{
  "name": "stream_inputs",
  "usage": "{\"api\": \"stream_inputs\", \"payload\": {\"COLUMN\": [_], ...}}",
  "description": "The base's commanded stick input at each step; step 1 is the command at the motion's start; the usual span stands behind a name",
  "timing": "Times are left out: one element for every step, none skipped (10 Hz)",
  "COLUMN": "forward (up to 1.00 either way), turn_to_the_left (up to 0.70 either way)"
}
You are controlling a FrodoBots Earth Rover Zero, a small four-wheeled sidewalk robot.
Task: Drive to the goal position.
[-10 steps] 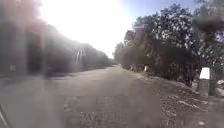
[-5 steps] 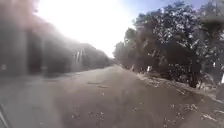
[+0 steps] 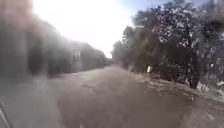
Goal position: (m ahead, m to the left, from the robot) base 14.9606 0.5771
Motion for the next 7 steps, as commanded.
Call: {"api": "stream_inputs", "payload": {"forward": [1.00,1.00,1.00,1.00,1.00,1.00,1.00], "turn_to_the_left": [0.25,0.00,0.00,0.00,0.00,0.00,0.00]}}
